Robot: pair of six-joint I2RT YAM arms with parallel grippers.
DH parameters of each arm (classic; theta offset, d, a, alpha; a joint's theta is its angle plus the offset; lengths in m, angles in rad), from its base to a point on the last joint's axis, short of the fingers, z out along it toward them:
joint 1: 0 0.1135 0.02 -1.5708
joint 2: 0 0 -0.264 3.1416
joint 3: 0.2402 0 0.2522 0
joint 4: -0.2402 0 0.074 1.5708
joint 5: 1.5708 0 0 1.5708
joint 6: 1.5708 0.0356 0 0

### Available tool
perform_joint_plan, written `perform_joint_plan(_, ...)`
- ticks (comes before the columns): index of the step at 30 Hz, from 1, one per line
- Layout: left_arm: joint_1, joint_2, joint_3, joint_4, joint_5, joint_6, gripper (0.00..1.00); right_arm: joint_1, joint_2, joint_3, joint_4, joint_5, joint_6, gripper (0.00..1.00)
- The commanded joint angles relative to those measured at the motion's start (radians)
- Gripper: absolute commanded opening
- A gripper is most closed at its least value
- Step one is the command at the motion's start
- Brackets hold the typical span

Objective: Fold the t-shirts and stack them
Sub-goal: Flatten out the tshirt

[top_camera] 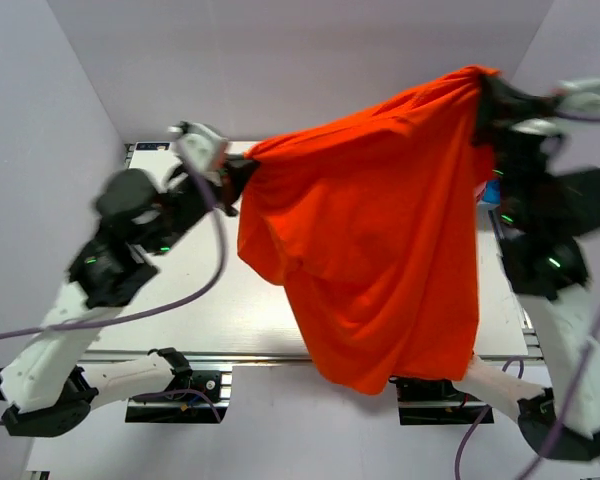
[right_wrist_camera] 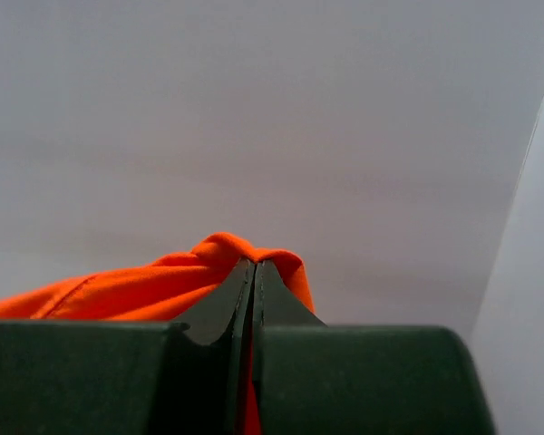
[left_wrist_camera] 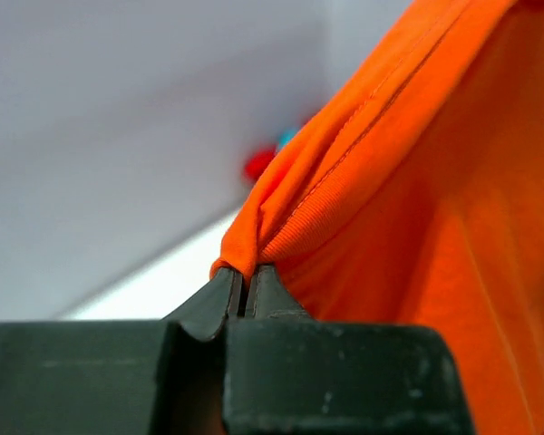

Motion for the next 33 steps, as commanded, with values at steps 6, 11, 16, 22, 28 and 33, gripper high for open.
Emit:
perform_joint_plan(6,0.032,0.121,-0.378,0.129,-0.476,-0.18,0.0,-0.011,0.382,-0.201,0.152,0.209,0.016,0.0)
perform_joint_plan(11,0.113,0.252,-0.473,0.21,-0.485,-0.234,0.0,-0.013,0.684,-0.091,0.097,0.233,0.033,0.0)
perform_joint_plan(16,0.271,0.501,-0.392,0.244,-0.421,-0.243,0.0,-0.013,1.031,0.176,0.022,0.218,0.026,0.0)
perform_joint_plan(22,0.434,0.822,-0.172,0.237,-0.256,-0.252,0.0,-0.011,1.345,0.461,-0.012,0.119,0.029,0.0)
perform_joint_plan(28,0.578,1.022,0.018,0.189,-0.15,-0.306,0.0,-0.013,1.435,0.466,0.138,-0.021,0.067,0.0)
perform_joint_plan(33,0.668,1.21,0.252,0.076,-0.055,-0.318,0.48,-0.013,1.473,0.485,0.156,-0.081,0.105,0.15)
